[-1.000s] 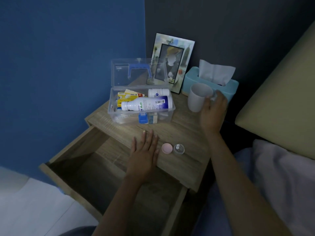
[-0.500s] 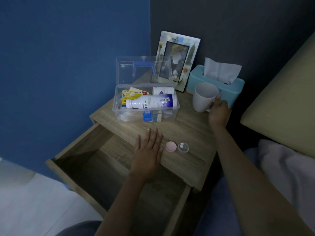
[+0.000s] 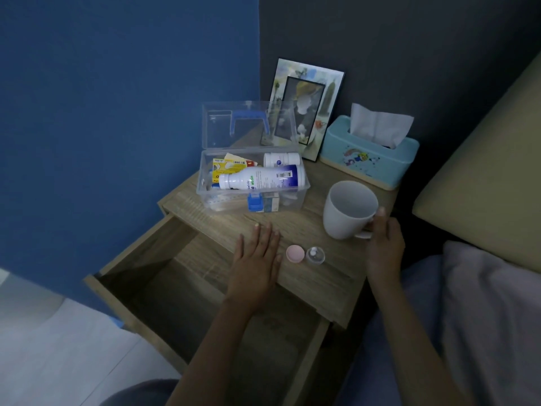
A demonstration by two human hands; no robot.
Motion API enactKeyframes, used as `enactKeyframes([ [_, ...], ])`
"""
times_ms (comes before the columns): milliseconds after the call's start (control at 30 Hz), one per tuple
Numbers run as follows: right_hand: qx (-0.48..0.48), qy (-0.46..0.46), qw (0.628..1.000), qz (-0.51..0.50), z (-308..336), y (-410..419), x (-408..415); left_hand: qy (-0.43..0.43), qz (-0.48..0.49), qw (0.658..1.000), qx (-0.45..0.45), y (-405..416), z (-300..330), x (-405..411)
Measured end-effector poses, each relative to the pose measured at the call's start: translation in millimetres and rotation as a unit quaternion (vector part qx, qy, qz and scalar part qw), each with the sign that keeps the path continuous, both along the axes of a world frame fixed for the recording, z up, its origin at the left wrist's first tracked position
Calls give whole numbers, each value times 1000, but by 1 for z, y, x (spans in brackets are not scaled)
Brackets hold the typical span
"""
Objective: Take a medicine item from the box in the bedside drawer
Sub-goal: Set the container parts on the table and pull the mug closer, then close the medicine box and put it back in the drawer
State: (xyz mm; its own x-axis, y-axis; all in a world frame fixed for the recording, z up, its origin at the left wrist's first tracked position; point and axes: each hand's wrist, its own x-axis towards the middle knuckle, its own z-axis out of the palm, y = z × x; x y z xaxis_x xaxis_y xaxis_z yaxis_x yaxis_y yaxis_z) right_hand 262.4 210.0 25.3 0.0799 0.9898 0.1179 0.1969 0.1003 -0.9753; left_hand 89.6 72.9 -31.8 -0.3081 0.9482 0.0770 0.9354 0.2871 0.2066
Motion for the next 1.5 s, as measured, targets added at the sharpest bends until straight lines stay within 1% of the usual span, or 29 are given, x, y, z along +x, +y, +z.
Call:
enactKeyframes([
  [133, -9, -4, 1000, 13, -6, -8, 3, 6, -1, 1000, -7, 0, 1, 0],
  [400, -14, -10, 1000, 1, -10, -6, 7, -7, 0, 1000, -8, -1, 5, 1],
  [500, -24, -41, 999, 2, -3, -9, 8, -42, -4, 999, -9, -4, 11, 0],
  [567, 18, -72, 997, -12, 7, -12, 8, -92, 10, 995, 40, -8, 21, -2],
  [633, 96, -76, 992, -25, 27, -11, 1, -113, 43, 983, 136, -11, 37, -6],
  [700, 152, -35, 988, 12, 51, -6, -20, -76, 84, 968, 226, -12, 53, -14],
  [733, 164, -12, 985, 44, 61, -2, -35, -56, 102, 960, 256, -11, 59, -20],
  [800, 138, 12, 984, 112, 79, 13, -75, -31, 134, 946, 292, -9, 69, -34],
  [833, 108, 5, 984, 141, 84, 26, -97, -22, 151, 942, 298, -6, 72, -41],
  [900, 36, -45, 980, 193, 87, 59, -138, -23, 197, 942, 271, 1, 75, -56],
  [1000, -58, -140, 960, 238, 90, 104, -182, -103, 245, 936, 230, 14, 78, -80],
  [1067, -118, -157, 948, 252, 91, 120, -197, -153, 255, 931, 211, 21, 78, -94],
  [1100, -150, -150, 943, 257, 90, 126, -202, -182, 254, 929, 199, 24, 77, -99],
  [1133, -183, -121, 941, 257, 89, 130, -204, -215, 250, 925, 188, 27, 77, -103],
  [1167, -209, -73, 942, 253, 89, 132, -204, -247, 244, 920, 181, 29, 76, -104],
  [1233, -225, -8, 947, 230, 91, 131, -204, -289, 238, 910, 180, 33, 75, -104],
  [1300, -207, 19, 955, 212, 94, 129, -202, -307, 240, 901, 192, 33, 76, -103],
  [1367, -190, 75, 960, 191, 96, 123, -199, -331, 240, 887, 214, 32, 76, -101],
  [1433, -158, 121, 966, 165, 98, 105, -192, -372, 242, 861, 248, 31, 77, -99],
  [1500, -123, 127, 976, 125, 96, 83, -179, -416, 254, 824, 289, 32, 80, -97],
])
